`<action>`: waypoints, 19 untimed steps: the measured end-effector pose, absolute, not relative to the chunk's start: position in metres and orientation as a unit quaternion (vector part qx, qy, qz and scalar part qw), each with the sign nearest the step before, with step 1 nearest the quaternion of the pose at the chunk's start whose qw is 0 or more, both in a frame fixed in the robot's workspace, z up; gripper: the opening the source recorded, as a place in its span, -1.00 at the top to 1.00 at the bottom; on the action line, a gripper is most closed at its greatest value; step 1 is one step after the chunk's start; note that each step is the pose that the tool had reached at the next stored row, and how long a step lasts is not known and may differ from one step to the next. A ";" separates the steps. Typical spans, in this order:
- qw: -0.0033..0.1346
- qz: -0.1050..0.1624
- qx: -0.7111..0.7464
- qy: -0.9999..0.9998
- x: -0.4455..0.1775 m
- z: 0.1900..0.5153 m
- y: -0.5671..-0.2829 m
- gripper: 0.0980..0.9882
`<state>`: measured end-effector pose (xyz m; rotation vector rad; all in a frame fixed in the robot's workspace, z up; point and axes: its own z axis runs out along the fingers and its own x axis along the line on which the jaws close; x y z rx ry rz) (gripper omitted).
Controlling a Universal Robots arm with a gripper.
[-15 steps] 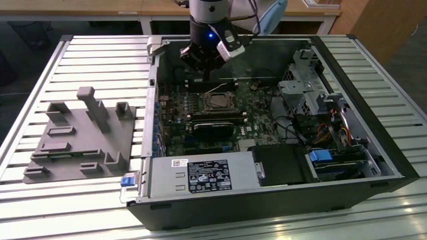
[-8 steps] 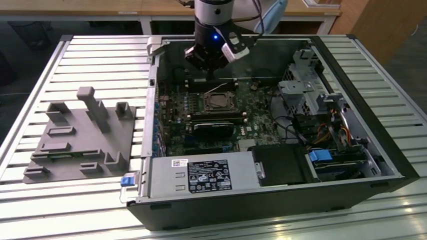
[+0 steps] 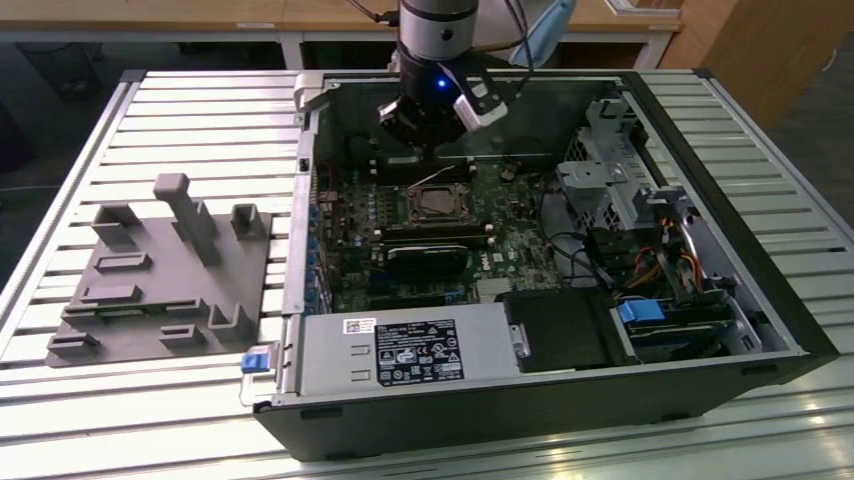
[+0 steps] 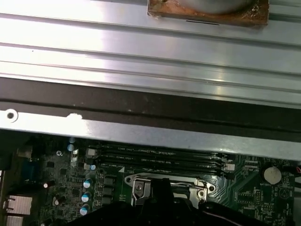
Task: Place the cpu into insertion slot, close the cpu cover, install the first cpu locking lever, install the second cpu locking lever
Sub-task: 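Install the first cpu locking lever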
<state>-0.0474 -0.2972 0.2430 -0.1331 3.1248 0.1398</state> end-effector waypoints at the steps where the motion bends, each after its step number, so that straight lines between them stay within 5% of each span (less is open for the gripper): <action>1: 0.005 0.045 -0.043 0.998 -0.047 0.242 -0.297 0.96; 19: 0.006 0.045 -0.036 0.998 -0.035 0.227 -0.292 0.96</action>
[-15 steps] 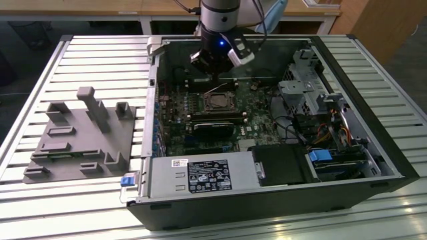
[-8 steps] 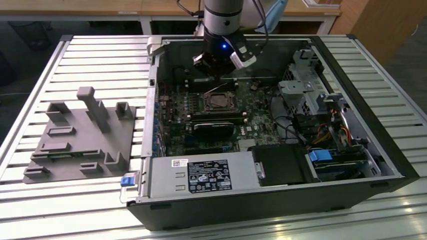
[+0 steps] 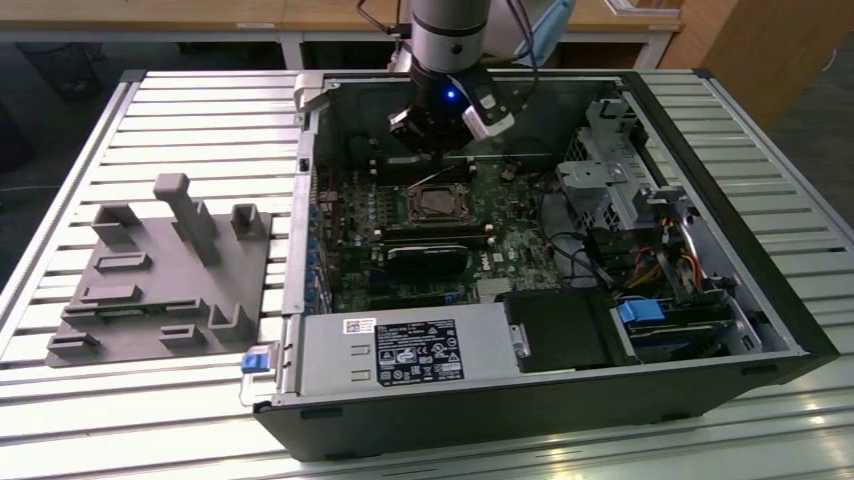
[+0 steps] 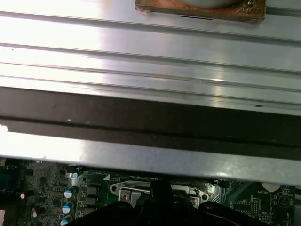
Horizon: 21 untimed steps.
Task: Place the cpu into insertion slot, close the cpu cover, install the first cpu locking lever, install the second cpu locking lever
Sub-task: 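Install the first cpu locking lever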
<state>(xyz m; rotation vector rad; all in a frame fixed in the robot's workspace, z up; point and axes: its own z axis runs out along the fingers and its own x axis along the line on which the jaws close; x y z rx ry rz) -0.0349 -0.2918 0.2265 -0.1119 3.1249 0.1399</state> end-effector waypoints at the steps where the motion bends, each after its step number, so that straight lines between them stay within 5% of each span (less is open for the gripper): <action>1: 0.006 0.045 -0.033 0.998 -0.035 0.226 -0.291 0.96; 21: 0.006 0.045 -0.029 0.999 -0.020 0.220 -0.290 0.96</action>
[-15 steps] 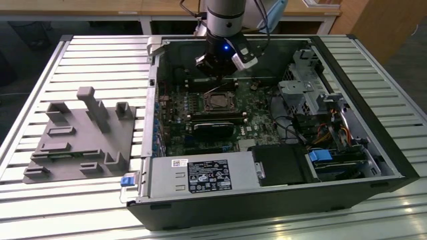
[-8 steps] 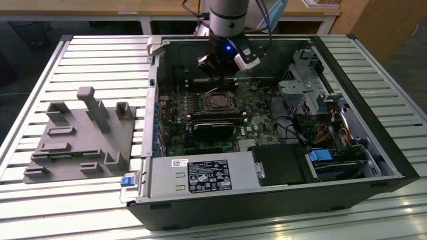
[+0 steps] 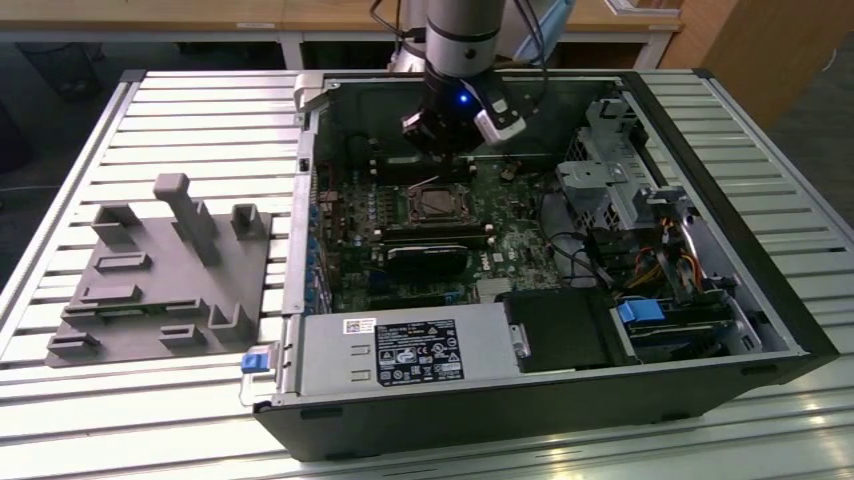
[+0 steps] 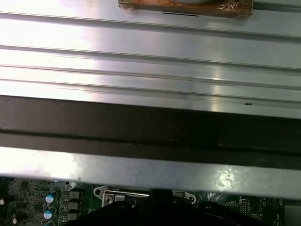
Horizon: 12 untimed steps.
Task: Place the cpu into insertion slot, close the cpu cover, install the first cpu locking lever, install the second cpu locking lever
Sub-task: 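Install the first cpu locking lever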
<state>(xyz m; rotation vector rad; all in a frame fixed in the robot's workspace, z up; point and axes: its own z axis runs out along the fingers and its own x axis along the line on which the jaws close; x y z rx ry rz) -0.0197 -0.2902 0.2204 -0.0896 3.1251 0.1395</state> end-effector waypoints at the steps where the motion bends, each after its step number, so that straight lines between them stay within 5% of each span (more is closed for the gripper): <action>1: 0.006 0.045 -0.029 0.999 -0.019 0.220 -0.290 0.96; 12: 0.006 0.045 -0.028 0.999 -0.016 0.208 -0.290 0.96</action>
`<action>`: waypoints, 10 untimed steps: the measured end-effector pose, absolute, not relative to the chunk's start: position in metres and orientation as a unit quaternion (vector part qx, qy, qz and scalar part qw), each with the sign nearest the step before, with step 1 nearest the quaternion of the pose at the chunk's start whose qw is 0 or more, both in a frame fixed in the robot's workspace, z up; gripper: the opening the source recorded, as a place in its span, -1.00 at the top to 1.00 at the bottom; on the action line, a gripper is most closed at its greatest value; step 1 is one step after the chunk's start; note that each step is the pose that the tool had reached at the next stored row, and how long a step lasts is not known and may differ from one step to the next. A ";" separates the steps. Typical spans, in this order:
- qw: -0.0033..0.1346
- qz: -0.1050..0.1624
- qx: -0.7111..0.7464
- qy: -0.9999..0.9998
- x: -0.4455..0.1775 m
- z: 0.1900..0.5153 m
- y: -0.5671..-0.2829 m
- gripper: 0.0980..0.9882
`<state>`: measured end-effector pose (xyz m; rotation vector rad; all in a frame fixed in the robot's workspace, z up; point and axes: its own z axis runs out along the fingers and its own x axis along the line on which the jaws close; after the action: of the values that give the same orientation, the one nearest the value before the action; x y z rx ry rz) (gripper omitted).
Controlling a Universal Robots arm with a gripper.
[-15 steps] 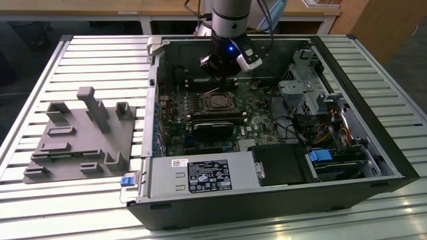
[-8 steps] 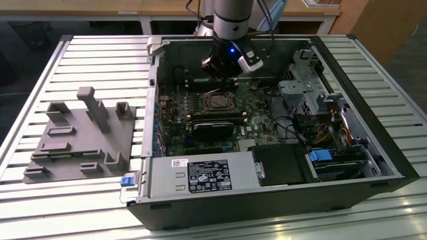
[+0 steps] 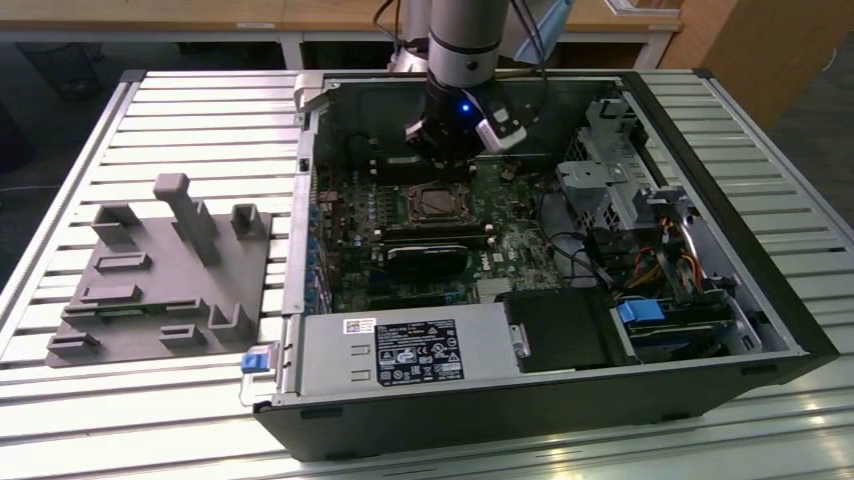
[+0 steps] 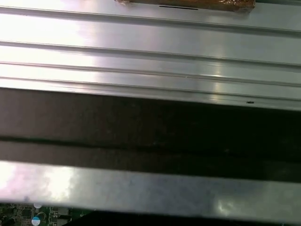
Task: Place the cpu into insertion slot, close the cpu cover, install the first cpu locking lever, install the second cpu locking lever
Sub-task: 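Install the first cpu locking lever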
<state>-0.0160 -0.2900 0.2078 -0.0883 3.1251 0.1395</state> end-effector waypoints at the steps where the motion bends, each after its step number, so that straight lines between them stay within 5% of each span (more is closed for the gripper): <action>1: 0.006 0.045 -0.028 0.999 -0.016 0.207 -0.290 0.96; 10: 0.006 0.045 -0.028 0.999 -0.014 0.201 -0.290 0.96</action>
<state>-0.0139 -0.2900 0.2006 -0.0883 3.1251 0.1395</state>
